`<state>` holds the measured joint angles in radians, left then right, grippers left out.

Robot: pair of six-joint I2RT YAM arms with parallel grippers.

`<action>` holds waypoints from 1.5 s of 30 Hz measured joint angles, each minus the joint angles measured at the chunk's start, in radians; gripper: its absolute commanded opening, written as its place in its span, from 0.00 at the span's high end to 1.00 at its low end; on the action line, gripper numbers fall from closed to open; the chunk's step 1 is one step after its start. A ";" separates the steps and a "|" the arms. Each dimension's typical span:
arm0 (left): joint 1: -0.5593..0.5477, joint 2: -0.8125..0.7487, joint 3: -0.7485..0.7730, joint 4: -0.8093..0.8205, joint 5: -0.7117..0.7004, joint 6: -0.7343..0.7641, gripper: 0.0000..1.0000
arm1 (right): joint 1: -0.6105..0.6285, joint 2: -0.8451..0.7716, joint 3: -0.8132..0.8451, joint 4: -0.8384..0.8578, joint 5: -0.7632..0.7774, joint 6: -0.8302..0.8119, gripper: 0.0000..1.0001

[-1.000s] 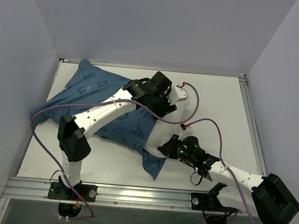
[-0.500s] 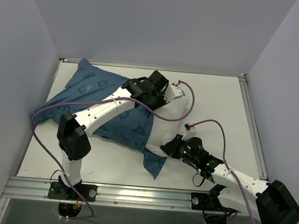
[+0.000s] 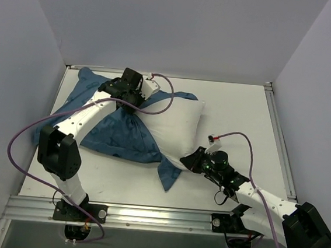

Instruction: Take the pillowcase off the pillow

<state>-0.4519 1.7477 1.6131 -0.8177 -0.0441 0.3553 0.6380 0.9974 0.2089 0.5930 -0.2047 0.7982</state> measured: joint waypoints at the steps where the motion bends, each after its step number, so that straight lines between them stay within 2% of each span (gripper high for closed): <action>1: 0.000 -0.011 -0.028 0.017 0.000 0.005 0.98 | 0.001 0.001 0.000 -0.006 -0.002 -0.004 1.00; 4: 0.003 -0.031 -0.100 0.073 0.005 0.020 0.98 | 0.004 -0.009 0.005 -0.030 -0.003 -0.019 1.00; 5: 0.003 -0.039 -0.124 0.090 0.008 0.026 0.98 | 0.004 -0.016 0.013 -0.052 -0.002 -0.028 0.94; 6: 0.002 -0.048 -0.149 0.106 0.015 0.032 0.98 | 0.004 -0.025 0.028 -0.087 -0.002 -0.040 0.80; 7: 0.000 -0.063 -0.173 0.123 0.020 0.041 0.98 | 0.004 -0.031 0.048 -0.130 0.002 -0.055 0.52; 10: -0.017 -0.125 -0.243 0.166 0.023 0.065 0.98 | 0.002 -0.037 0.173 -0.348 0.027 -0.135 0.26; 12: -0.029 -0.167 -0.276 0.176 0.030 0.079 0.98 | -0.005 -0.036 0.277 -0.470 0.045 -0.193 0.18; 15: -0.038 -0.199 -0.304 0.176 0.048 0.096 0.98 | -0.021 -0.023 0.463 -0.596 0.087 -0.275 0.09; 19: -0.038 -0.207 -0.316 0.178 0.061 0.103 0.98 | -0.037 0.090 0.728 -0.639 0.142 -0.391 0.04; 27: -0.030 -0.216 -0.316 0.174 0.089 0.097 0.98 | -0.045 0.560 1.085 -0.646 0.119 -0.554 0.00; 32: -0.013 -0.228 -0.316 0.171 0.128 0.080 0.98 | -0.049 0.752 1.094 -0.600 0.067 -0.571 0.00; 35: -0.008 -0.229 -0.316 0.169 0.136 0.071 0.98 | -0.047 0.813 1.092 -0.529 0.056 -0.575 0.15; 36: -0.006 -0.229 -0.316 0.166 0.137 0.071 0.98 | -0.040 0.825 1.082 -0.491 0.053 -0.577 0.34; 37: -0.004 -0.230 -0.316 0.162 0.137 0.069 0.98 | -0.034 0.832 1.070 -0.456 0.047 -0.579 0.47; 38: -0.003 -0.230 -0.316 0.158 0.138 0.068 0.98 | -0.028 0.839 1.056 -0.422 0.038 -0.580 0.82; 39: 0.000 -0.231 -0.316 0.153 0.138 0.066 0.97 | -0.021 0.845 1.041 -0.385 0.029 -0.573 1.00; 42: 0.002 -0.231 -0.314 0.141 0.142 0.063 0.86 | -0.002 0.851 0.990 -0.281 0.018 -0.552 1.00; 43: 0.002 -0.231 -0.309 0.129 0.143 0.062 0.80 | 0.002 0.845 0.970 -0.249 0.018 -0.549 1.00; 44: 0.002 -0.231 -0.302 0.117 0.145 0.059 0.69 | 0.004 0.835 0.949 -0.221 0.020 -0.547 1.00; 45: 0.002 -0.231 -0.292 0.106 0.150 0.060 0.63 | 0.005 0.820 0.922 -0.192 0.023 -0.544 1.00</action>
<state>-0.4500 1.5169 1.3209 -0.7113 0.1059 0.4156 0.6434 1.8172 1.1305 0.4011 -0.1822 0.2543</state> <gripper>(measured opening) 0.239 0.121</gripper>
